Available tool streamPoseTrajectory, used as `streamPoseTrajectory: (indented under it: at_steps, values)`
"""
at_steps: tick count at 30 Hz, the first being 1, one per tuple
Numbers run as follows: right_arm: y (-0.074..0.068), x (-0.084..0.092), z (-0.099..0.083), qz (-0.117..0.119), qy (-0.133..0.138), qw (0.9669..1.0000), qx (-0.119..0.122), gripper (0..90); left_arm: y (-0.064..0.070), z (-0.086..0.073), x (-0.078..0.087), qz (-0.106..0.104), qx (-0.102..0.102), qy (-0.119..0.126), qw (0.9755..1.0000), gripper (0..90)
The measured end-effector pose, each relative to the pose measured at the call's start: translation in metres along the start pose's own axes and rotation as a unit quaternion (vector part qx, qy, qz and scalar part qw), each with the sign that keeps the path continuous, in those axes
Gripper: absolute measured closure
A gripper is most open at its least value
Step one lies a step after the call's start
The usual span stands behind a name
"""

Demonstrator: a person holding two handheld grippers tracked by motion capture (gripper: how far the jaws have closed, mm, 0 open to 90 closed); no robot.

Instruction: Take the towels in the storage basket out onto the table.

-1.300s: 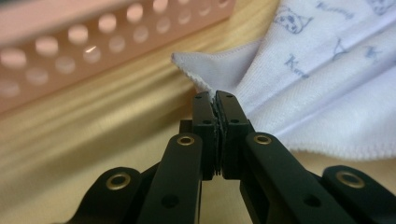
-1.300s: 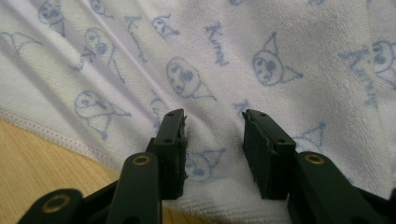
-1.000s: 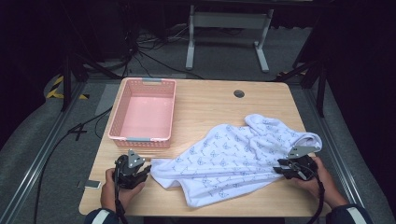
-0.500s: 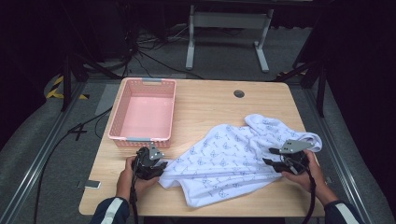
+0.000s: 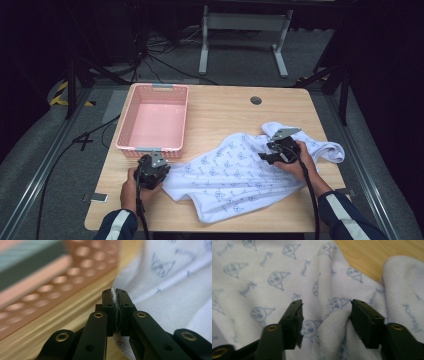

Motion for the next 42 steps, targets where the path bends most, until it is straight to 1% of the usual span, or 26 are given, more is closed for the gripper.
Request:
streamPoseTrajectory:
  at_steps: [2, 4, 5, 6, 8, 10, 12, 14, 15, 16, 17, 18, 21, 22, 23, 24, 25, 26, 27, 28, 29, 32, 35, 36, 40, 42]
  values:
    - [0.001, -0.006, -0.001, -0.017, -0.01, 0.9996, 0.019, 59.4, -0.011, -0.001, 0.013, 0.031, 0.025, 0.019, 0.999, 86.7]
    - [0.002, -0.007, -0.003, -0.03, -0.012, 0.9989, 0.034, 67.1, -0.014, -0.004, 0.018, 0.035, 0.034, 0.025, 0.9985, 86.6]
    - [0.003, -0.007, -0.004, -0.028, -0.011, 0.999, 0.034, 72.6, -0.017, -0.012, 0.023, 0.025, 0.057, 0.029, 0.9976, 86.6]
    - [0.003, -0.006, -0.004, -0.023, -0.01, 0.9991, 0.034, 76.1, -0.016, -0.017, 0.024, 0.021, 0.059, 0.021, 0.9978, 86.6]
    - [0.001, -0.003, -0.006, -0.013, -0.008, 0.9992, 0.036, 76.8, -0.011, -0.026, 0.024, 0.025, 0.053, 0.003, 0.9983, 86.5]
    - [-0.007, 0.004, -0.01, 0.007, -0.009, 0.9991, 0.041, 71.6, -0.004, -0.037, 0.021, 0.017, 0.034, -0.037, 0.9986, 86.3]
    - [-0.015, 0.013, -0.019, 0.018, -0.018, 0.9982, 0.054, 67.4, 0.005, -0.045, 0.021, 0.005, 0.017, -0.056, 0.9983, 85.7]
    - [-0.017, 0.018, -0.023, 0.022, -0.02, 0.9978, 0.059, 66.5, 0.009, -0.048, 0.022, 0.001, 0.019, -0.058, 0.9981, 84.4]
    - [-0.023, 0.028, -0.036, 0.041, -0.026, 0.9969, 0.061, 66.2, 0.017, -0.048, 0.025, -0.026, 0.02, -0.051, 0.9982, 82.8]
    - [-0.023, 0.028, -0.036, 0.041, -0.026, 0.9969, 0.061, 66.2, 0.023, -0.05, 0.026, -0.043, 0.018, -0.054, 0.9974, 82.8]
    - [-0.026, 0.036, -0.048, 0.055, -0.031, 0.9957, 0.068, 65.1, 0.026, -0.051, 0.026, -0.044, 0.012, -0.055, 0.9975, 76.2]
    - [-0.026, 0.036, -0.048, 0.055, -0.031, 0.9957, 0.068, 65.1, 0.03, -0.05, 0.026, -0.043, 0.003, -0.055, 0.9975, 76.2]
    - [-0.021, 0.05, -0.057, 0.048, -0.019, 0.9975, 0.048, 52.2, 0.043, -0.036, 0.026, -0.046, -0.028, -0.04, 0.9978, 54.6]
    - [-0.014, 0.061, -0.06, 0.028, -0.007, 0.999, 0.035, 50.5, 0.054, -0.024, 0.022, -0.058, -0.055, -0.019, 0.9966, 49.9]
    - [-0.014, 0.061, -0.06, 0.028, -0.007, 0.999, 0.035, 50.5, 0.054, -0.024, 0.022, -0.058, -0.055, -0.019, 0.9966, 49.6]
    - [-0.008, 0.067, -0.062, 0.014, 0.002, 0.9995, 0.027, 49.6, 0.06, -0.019, 0.019, -0.056, -0.071, -0.027, 0.9955, 49.6]
    - [0.005, 0.079, -0.067, -0.021, 0.021, 0.9996, 0.0, 47.7, 0.072, -0.011, 0.011, -0.075, -0.09, -0.022, 0.9929, 49.4]
    - [0.005, 0.079, -0.067, -0.021, 0.021, 0.9996, 0.0, 47.7, 0.072, -0.011, 0.011, -0.075, -0.09, -0.022, 0.9929, 49.5]
    - [0.022, 0.087, -0.076, -0.046, 0.031, 0.9976, -0.04, 46.8, 0.083, -0.005, 0.003, -0.09, -0.105, -0.027, 0.9901, 50.2]
    - [0.022, 0.087, -0.076, -0.046, 0.031, 0.9976, -0.04, 46.8, 0.083, -0.005, 0.003, -0.09, -0.105, -0.027, 0.9901, 51.2]
    - [0.028, 0.088, -0.08, -0.057, 0.028, 0.9964, -0.056, 46.5, 0.089, -0.002, -0.003, -0.102, -0.11, -0.032, 0.9882, 51.2]
    - [0.051, 0.081, -0.101, -0.089, -0.004, 0.9897, -0.112, 44.9, 0.099, 0.001, -0.015, -0.125, -0.114, -0.042, 0.9846, 53.4]
    - [0.061, 0.066, -0.11, -0.087, -0.021, 0.9855, -0.144, 43.4, 0.108, 0.002, -0.019, -0.155, -0.097, -0.041, 0.9822, 55.9]
    - [0.063, 0.062, -0.108, -0.079, -0.014, 0.9853, -0.151, 43.6, 0.11, 0.002, -0.019, -0.161, -0.092, -0.041, 0.9818, 56.5]
    - [0.07, 0.046, -0.093, -0.057, 0.005, 0.9876, -0.146, 43.5, 0.125, 0.002, -0.02, -0.177, -0.094, -0.042, 0.9788, 57.9]
    - [0.075, 0.036, -0.083, -0.048, 0.014, 0.9889, -0.14, 42.7, 0.138, 0.002, -0.019, -0.193, -0.105, -0.047, 0.9744, 58.2]
Point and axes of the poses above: each handheld gripper's, and its own axes: x roughly backward along the jaws, z roughly out of its top, y roughly to its right, the point moved 10 cm from there along -x, roughly forward along the jaws, and after that the axes turned 3 degrees about -z, right-handed, at the moved point
